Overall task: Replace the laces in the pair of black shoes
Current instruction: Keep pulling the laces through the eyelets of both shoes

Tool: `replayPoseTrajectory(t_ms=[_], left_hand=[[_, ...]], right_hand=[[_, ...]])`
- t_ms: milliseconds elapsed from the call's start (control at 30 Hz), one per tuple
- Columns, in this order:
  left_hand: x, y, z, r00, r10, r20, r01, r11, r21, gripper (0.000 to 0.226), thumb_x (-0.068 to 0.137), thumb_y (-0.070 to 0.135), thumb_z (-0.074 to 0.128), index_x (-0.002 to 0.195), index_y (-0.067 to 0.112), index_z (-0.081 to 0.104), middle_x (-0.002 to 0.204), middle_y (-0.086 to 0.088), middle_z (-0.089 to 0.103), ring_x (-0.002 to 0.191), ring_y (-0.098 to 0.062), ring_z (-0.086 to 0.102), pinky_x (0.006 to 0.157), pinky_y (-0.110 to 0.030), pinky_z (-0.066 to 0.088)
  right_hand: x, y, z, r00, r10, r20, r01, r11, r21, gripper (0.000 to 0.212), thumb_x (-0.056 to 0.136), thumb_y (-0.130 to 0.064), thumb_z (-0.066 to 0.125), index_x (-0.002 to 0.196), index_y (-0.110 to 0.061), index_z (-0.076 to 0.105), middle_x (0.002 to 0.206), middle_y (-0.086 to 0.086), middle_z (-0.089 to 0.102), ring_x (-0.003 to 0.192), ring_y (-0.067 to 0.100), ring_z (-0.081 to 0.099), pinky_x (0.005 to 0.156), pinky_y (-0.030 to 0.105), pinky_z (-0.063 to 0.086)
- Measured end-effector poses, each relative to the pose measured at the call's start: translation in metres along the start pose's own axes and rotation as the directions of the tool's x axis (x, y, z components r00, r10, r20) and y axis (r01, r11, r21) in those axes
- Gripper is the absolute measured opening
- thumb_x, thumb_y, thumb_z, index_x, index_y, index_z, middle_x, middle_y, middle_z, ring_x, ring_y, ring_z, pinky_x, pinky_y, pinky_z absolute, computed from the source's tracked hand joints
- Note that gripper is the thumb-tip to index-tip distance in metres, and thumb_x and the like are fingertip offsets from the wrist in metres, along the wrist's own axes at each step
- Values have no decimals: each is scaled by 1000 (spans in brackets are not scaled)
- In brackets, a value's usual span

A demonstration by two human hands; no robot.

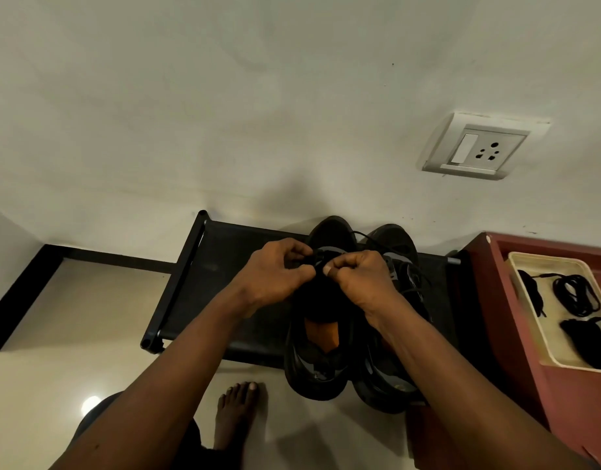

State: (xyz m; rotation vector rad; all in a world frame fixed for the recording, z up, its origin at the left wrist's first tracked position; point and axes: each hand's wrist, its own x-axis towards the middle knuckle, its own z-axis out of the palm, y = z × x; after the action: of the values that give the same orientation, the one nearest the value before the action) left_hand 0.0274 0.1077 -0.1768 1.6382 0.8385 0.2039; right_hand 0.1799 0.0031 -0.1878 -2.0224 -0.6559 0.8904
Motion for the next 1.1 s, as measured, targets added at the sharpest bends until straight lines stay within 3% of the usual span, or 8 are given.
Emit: replayPoseTrajectory(t_ms=[167, 333, 400, 500, 700, 867, 1000, 1100], left_hand=[[-1, -2, 1, 1000, -11, 0, 11, 1000, -7, 41, 90, 26, 74, 128, 32, 61, 122, 10, 63, 102, -12, 69, 65, -18, 57], [1, -3, 1, 1000, 15, 18, -16, 996, 88, 44, 87, 32, 77, 128, 33, 63, 127, 12, 60, 110, -9, 65, 83, -26, 59], [1, -2, 0, 999, 49, 12, -50, 989, 139, 37, 90, 39, 76, 125, 34, 66, 122, 15, 63, 111, -3, 61, 84, -22, 54], [2, -3, 1, 994, 86, -65, -78, 990, 115, 17, 99, 35, 67, 113, 31, 74, 106, 15, 72, 101, -2, 67, 89, -31, 58], [11, -1, 7, 964, 198, -176, -111, 905, 411, 6, 96, 27, 71, 96, 32, 73, 96, 16, 72, 88, -2, 66, 81, -26, 54], [14, 0, 8, 954, 234, -185, -106, 845, 524, 10, 94, 30, 66, 88, 38, 65, 91, 16, 69, 82, -4, 64, 72, -26, 49], [16, -4, 0, 907, 177, -381, -74, 959, 272, 8, 100, 27, 61, 96, 26, 68, 93, 9, 73, 83, -11, 72, 77, -34, 58], [15, -1, -10, 866, -17, -499, -111, 968, -226, 12, 104, 19, 55, 98, 18, 65, 98, 0, 77, 87, -15, 77, 76, -37, 62]], right_hand=[[-6, 1, 5, 993, -105, -54, 96, 985, -145, 9, 91, -26, 76, 85, -31, 80, 80, -12, 75, 85, 10, 72, 78, 38, 62], [-13, -2, 6, 985, -158, -67, 139, 964, -226, 11, 95, -29, 71, 87, -35, 76, 90, -13, 74, 90, 10, 70, 82, 43, 61], [-13, -2, 5, 984, -164, -64, 143, 958, -249, 13, 95, -29, 71, 86, -38, 74, 92, -13, 74, 91, 10, 69, 83, 43, 60], [-12, -2, 5, 984, -168, -58, 148, 955, -257, 10, 95, -31, 71, 90, -38, 75, 90, -14, 73, 89, 8, 69, 81, 40, 61], [-11, -2, 2, 980, -181, -82, 143, 928, -345, 7, 93, -31, 72, 93, -35, 78, 76, -14, 67, 82, 13, 69, 68, 29, 51], [-15, -6, 1, 955, -277, -109, 192, 854, -483, 9, 93, -37, 72, 100, -36, 77, 114, -9, 66, 104, 16, 65, 78, 32, 49], [-19, -7, -2, 941, -315, -122, 200, 809, -553, 9, 94, -39, 72, 101, -35, 75, 119, -6, 57, 105, 18, 61, 76, 30, 41], [-21, -10, -3, 940, -326, -104, 216, 800, -559, 10, 94, -39, 73, 102, -33, 76, 122, -5, 59, 104, 19, 64, 77, 32, 48]])
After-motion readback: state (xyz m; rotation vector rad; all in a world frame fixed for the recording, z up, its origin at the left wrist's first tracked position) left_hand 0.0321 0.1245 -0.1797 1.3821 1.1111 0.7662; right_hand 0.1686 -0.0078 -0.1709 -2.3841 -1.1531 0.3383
